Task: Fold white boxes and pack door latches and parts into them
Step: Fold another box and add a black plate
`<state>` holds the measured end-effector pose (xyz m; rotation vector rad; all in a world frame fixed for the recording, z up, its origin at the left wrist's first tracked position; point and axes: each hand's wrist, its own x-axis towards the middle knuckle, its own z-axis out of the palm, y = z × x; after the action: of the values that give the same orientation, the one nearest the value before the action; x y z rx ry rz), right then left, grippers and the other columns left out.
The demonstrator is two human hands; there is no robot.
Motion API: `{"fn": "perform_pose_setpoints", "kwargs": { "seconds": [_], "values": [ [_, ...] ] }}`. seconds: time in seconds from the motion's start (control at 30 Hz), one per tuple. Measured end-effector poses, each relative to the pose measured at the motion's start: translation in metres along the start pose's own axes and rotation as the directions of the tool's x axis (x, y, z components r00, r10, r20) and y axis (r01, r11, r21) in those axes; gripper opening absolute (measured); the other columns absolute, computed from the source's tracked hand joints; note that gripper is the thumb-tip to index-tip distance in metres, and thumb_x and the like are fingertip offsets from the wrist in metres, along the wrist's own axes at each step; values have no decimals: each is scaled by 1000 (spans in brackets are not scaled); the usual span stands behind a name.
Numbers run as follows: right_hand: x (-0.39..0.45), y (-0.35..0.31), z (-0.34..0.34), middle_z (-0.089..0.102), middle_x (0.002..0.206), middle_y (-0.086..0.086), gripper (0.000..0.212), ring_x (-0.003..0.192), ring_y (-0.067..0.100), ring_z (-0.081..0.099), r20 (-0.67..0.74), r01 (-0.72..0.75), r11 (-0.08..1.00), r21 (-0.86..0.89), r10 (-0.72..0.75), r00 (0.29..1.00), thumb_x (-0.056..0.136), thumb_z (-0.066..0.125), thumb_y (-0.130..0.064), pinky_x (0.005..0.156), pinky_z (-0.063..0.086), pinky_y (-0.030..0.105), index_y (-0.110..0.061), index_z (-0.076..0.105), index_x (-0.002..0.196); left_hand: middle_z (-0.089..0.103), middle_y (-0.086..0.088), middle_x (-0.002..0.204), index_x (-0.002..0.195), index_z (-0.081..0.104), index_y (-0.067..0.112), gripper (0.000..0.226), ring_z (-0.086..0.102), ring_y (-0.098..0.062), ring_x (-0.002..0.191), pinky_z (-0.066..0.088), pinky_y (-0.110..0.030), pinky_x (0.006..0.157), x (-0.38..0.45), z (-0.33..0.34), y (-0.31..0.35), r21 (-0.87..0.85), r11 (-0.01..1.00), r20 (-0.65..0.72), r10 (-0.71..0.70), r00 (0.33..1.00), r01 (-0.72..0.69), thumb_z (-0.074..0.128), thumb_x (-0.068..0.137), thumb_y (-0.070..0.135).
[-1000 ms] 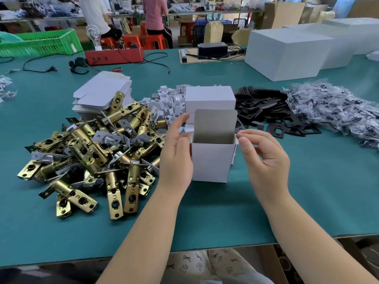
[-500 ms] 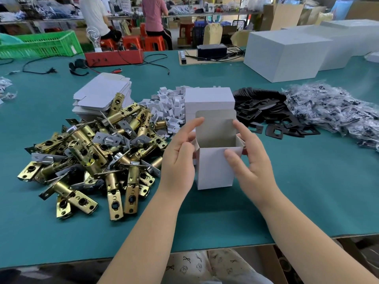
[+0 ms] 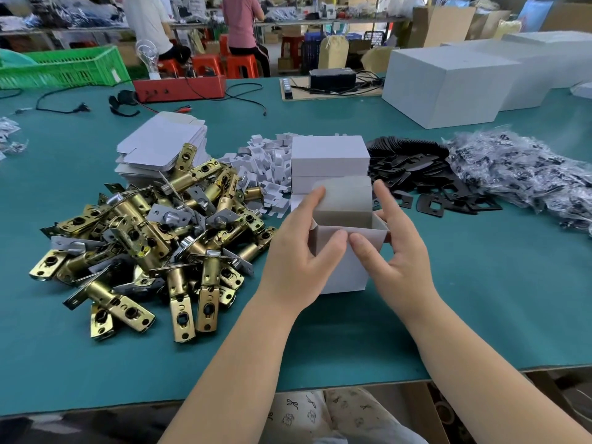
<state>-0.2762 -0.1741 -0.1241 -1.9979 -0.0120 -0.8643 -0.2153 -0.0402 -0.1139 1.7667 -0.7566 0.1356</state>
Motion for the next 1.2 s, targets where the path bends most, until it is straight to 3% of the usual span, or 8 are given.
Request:
{"fn": "perform_pose_setpoints", "kwargs": {
  "seconds": [0.2,0.27,0.37,0.5,0.63,0.77,1.0,1.2],
  "values": [
    [1,5,2,47,105,-18,52,101,-19,42,-64,54,992,-118,-62,996,85,52,-43,86,31,1,-10,57,125,42,7,103,121,58,13,56,49,-8,91,52,-42,77,-2,2,4,124,992,-119,41,992,-26,46,80,49],
    [1,4,3,41,108,-17,52,105,-17,39,-78,49,990,-131,-59,995,85,51,-43,91,28,1,-7,59,121,44,0,112,119,59,11,56,48,-14,101,50,-44,86,-2,5,3,148,989,-130,43,991,-24,44,82,49],
    [2,2,3,38,119,-18,50,113,-13,37,-65,58,988,-141,-68,996,88,47,-42,97,25,3,-6,59,120,46,-9,132,115,62,9,55,39,-15,119,31,-20,105,-2,6,2,260,965,-158,81,984,-37,42,84,50],
    [0,2,2,52,115,-14,49,109,-2,44,-55,42,991,-127,-49,997,88,46,-42,95,28,3,-7,58,120,57,2,103,115,59,9,53,48,-13,99,43,-32,86,-3,6,1,200,979,-120,73,990,-48,42,86,50],
    [-1,2,4,46,106,-24,42,98,-1,43,-76,46,988,-145,-58,995,88,46,-42,89,30,2,-11,57,115,58,1,88,111,57,9,52,52,-18,82,42,-29,73,-2,5,2,192,981,-109,64,992,-42,42,88,52],
    [-1,3,5,48,104,-22,32,98,1,46,-52,13,994,-108,-18,998,87,46,-47,87,33,5,-27,49,112,51,9,74,110,58,9,56,48,-18,83,38,-28,71,-3,7,3,227,974,-144,51,988,-17,38,88,56],
    [-3,2,3,59,104,5,36,97,17,55,18,-44,999,-31,45,999,86,43,-50,83,43,27,-24,50,110,44,21,76,107,55,5,56,49,-19,82,35,-27,70,-1,8,3,227,973,-140,85,986,-52,36,89,54],
    [-2,4,2,52,113,-22,37,105,-6,49,38,-63,998,-29,64,997,83,51,-52,88,39,12,-36,44,116,54,7,83,109,52,19,44,52,-21,82,42,-37,74,-4,9,-1,68,998,-95,19,995,-13,33,90,55]
  ]
}}
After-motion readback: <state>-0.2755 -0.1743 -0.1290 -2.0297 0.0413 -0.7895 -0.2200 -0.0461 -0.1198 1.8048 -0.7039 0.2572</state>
